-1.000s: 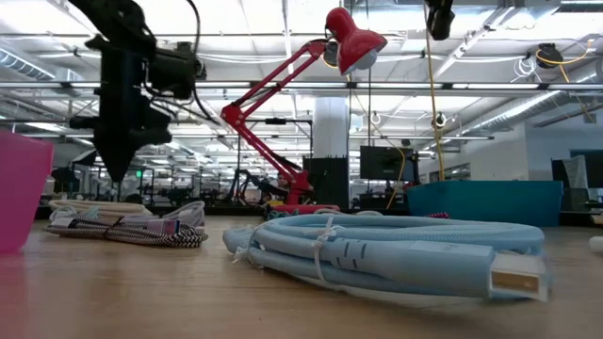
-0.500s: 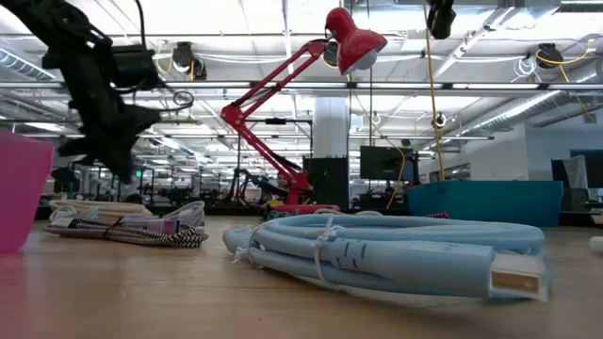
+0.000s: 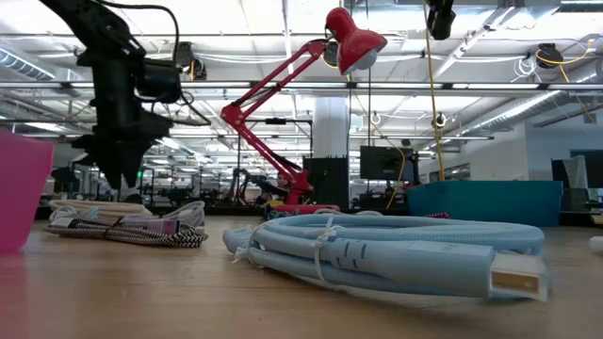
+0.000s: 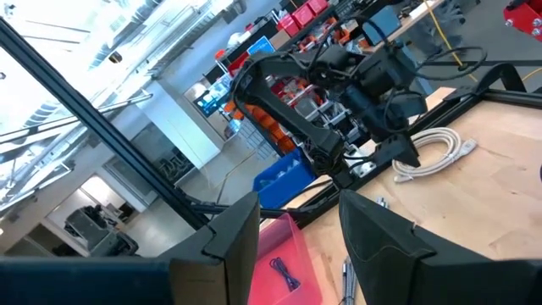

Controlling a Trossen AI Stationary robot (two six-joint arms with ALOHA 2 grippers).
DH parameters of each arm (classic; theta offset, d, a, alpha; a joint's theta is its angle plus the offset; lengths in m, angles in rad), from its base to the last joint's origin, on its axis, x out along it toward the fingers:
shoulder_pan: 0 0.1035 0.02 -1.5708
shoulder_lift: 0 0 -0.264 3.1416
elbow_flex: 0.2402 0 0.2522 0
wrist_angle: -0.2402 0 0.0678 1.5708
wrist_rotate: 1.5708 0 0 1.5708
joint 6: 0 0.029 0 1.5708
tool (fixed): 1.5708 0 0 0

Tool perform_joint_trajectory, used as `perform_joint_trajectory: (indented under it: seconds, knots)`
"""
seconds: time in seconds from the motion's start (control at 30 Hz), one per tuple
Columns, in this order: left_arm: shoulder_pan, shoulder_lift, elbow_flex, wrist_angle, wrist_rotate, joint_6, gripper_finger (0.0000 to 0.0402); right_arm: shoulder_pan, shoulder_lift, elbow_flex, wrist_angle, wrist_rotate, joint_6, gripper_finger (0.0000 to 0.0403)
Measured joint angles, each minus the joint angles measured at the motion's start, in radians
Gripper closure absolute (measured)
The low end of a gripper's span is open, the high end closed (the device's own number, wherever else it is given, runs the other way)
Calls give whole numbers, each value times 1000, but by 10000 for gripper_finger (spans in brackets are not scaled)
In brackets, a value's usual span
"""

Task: Sort cables
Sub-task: Put the gray internet cable into the blue bin

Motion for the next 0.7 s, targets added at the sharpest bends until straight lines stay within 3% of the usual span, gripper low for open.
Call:
perform_joint_trajectory:
  seconds: [0.13, 0.23, 0.4, 0.7]
  knots:
    - [0, 30, 28, 5, -38, 22, 162, 0, 0, 0, 0, 0, 0, 248]
    - [1, 68, 28, 3, -66, 26, 148, 0, 0, 0, 0, 0, 0, 248]
    - [0, 152, 28, -15, -102, 27, 153, 8, 0, 0, 0, 0, 0, 248]
    - [-12, 278, 27, 32, -70, 32, 192, 27, 0, 0, 0, 0, 0, 248]
